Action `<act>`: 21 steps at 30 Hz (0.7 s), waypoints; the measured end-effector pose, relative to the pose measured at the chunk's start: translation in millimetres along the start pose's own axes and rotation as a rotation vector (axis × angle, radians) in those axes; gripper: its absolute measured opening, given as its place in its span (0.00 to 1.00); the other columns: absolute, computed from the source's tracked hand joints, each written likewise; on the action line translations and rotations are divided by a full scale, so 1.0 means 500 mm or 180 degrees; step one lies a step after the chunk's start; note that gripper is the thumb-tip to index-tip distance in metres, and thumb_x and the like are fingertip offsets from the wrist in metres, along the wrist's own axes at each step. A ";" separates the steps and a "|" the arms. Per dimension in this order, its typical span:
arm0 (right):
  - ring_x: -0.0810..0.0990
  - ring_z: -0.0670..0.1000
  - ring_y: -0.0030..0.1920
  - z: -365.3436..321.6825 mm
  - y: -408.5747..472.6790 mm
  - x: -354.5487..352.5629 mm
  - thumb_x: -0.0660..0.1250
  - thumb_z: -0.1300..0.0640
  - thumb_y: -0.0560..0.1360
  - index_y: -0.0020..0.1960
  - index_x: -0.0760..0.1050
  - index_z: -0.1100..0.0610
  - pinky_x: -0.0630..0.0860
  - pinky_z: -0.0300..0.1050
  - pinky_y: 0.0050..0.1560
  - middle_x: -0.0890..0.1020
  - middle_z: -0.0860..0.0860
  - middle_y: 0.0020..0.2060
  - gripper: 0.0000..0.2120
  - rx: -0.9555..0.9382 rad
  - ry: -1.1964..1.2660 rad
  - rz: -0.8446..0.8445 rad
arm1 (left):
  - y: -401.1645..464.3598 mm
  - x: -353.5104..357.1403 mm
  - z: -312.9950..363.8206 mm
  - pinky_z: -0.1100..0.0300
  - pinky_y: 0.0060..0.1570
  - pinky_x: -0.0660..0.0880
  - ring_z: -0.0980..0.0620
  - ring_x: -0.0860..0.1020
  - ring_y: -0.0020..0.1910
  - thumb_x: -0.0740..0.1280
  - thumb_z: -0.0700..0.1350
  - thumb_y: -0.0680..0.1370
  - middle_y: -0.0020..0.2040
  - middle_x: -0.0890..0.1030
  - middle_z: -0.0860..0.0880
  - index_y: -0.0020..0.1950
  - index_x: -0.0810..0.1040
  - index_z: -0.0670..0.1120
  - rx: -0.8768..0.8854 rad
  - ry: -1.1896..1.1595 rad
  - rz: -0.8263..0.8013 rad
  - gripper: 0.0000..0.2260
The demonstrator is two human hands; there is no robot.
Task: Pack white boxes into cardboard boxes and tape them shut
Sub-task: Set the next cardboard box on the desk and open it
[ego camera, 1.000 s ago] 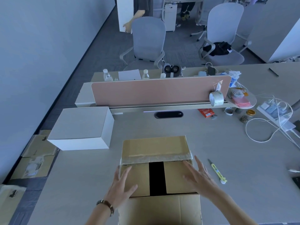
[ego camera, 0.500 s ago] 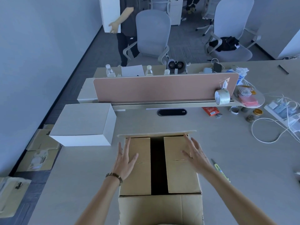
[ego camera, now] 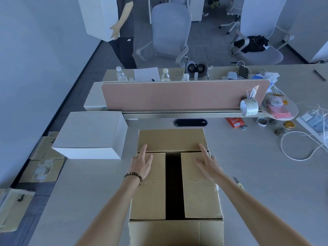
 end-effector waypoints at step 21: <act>0.43 0.60 0.81 -0.022 -0.033 0.017 0.57 0.27 0.74 0.80 0.39 0.40 0.50 0.65 0.78 0.44 0.58 0.80 0.44 -0.0017 -0.1125 0.0178 | -0.044 0.030 0.011 0.34 0.75 0.44 0.39 0.33 0.78 0.55 0.75 0.71 0.78 0.31 0.41 0.79 0.37 0.59 0.0274 0.1192 0.0131 0.45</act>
Point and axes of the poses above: each hand's wrist, its own y-axis towards the middle knuckle, its own x-axis out of the palm, z = x × y, the point moved 3 cm from there along y, towards the middle knuckle
